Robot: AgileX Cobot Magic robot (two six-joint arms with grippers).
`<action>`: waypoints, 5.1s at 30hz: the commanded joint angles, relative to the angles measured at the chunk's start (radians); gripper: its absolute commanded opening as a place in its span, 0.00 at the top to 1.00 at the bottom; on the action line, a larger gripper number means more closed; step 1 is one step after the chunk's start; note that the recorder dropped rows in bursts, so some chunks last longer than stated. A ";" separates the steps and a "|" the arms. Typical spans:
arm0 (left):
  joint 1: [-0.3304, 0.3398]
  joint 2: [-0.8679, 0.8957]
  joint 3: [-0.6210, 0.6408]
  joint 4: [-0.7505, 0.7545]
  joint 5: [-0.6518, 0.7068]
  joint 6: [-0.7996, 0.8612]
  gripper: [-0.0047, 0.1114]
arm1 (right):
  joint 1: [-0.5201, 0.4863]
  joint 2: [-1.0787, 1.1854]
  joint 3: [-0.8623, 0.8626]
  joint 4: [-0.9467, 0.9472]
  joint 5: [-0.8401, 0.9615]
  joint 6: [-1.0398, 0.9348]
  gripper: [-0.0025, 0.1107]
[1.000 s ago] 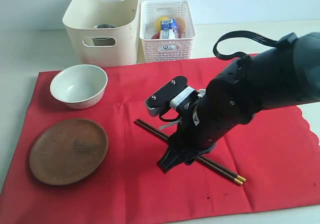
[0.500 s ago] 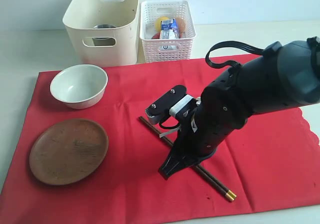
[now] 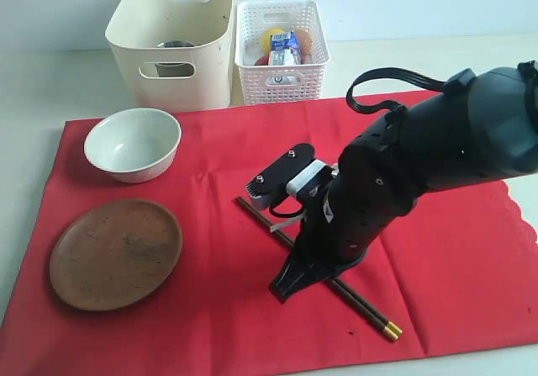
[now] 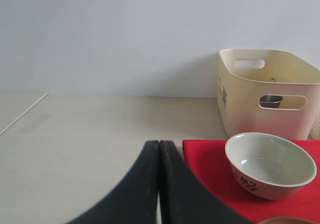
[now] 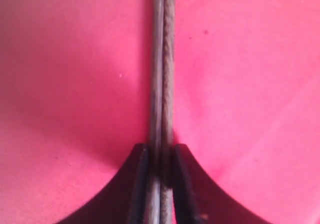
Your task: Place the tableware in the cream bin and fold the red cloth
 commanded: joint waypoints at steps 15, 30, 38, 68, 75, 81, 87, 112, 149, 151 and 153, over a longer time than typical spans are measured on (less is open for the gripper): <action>0.003 -0.003 0.000 -0.005 -0.004 0.000 0.96 | -0.003 -0.027 0.004 0.027 0.042 -0.105 0.98; 0.003 -0.003 0.000 -0.005 -0.004 0.000 0.96 | -0.003 -0.039 0.004 0.010 -0.019 0.067 0.55; 0.003 -0.003 0.000 -0.005 -0.004 0.000 0.96 | -0.003 0.017 0.004 0.017 -0.003 0.056 0.68; 0.003 -0.003 0.000 -0.005 -0.004 0.000 0.96 | -0.003 -0.080 0.004 -0.147 0.031 0.305 0.58; 0.003 -0.003 0.000 -0.005 -0.004 0.000 0.96 | -0.003 -0.061 0.004 -0.096 0.029 0.221 0.64; 0.003 -0.003 0.000 -0.005 -0.004 0.000 0.96 | -0.003 0.022 0.004 -0.102 0.040 0.221 0.70; 0.003 -0.003 0.000 -0.005 -0.004 0.000 0.96 | -0.003 0.025 0.004 -0.103 0.046 0.204 0.89; 0.003 -0.003 0.000 -0.005 -0.004 0.000 0.96 | -0.003 -0.066 -0.001 -0.115 0.115 0.125 0.98; 0.003 -0.003 0.000 -0.005 -0.004 0.000 0.96 | -0.189 0.003 -0.045 0.341 0.224 -0.345 0.53; 0.003 -0.003 0.000 -0.005 -0.004 0.000 0.96 | -0.189 0.023 -0.045 0.361 0.220 -0.380 0.53; 0.003 -0.003 0.000 -0.005 -0.004 0.000 0.96 | -0.189 0.030 -0.045 0.370 0.216 -0.401 0.55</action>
